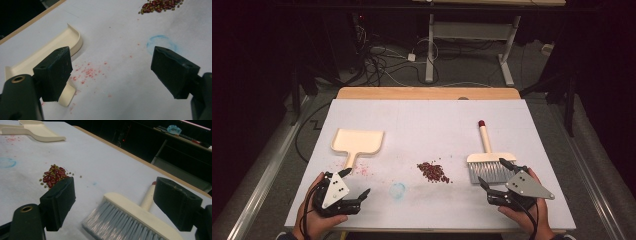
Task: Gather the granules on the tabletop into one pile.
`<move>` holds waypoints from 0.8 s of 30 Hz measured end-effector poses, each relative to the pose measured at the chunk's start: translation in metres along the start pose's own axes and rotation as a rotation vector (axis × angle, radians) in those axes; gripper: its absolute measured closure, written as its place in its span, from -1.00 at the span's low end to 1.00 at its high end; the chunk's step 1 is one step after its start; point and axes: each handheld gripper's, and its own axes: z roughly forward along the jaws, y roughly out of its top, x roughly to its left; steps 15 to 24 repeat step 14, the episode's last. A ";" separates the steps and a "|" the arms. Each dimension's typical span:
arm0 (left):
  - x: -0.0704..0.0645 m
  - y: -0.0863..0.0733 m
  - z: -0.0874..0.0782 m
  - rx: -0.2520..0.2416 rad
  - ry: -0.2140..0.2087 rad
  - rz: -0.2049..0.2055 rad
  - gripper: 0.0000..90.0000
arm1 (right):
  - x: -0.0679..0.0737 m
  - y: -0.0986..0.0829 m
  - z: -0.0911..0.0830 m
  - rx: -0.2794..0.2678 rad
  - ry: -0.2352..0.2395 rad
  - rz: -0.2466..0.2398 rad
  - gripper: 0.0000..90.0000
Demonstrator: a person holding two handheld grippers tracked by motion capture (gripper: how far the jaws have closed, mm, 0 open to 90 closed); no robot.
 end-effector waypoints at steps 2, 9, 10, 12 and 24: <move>-0.001 0.000 0.001 -0.001 -0.001 -0.001 -0.63 | 0.000 0.000 -0.001 -0.002 0.001 0.001 -0.58; -0.001 0.000 0.003 0.008 -0.002 -0.002 -0.63 | -0.002 0.000 -0.001 -0.007 -0.001 0.004 -0.58; 0.000 0.000 0.003 0.010 -0.002 -0.001 -0.63 | -0.001 0.000 -0.001 -0.006 -0.001 0.002 -0.58; -0.001 0.000 0.003 0.011 -0.005 0.000 -0.63 | -0.001 -0.001 0.000 -0.006 0.002 -0.001 -0.58; 0.000 0.000 0.004 0.012 -0.004 0.001 -0.63 | -0.001 -0.001 0.001 0.002 0.000 -0.002 -0.58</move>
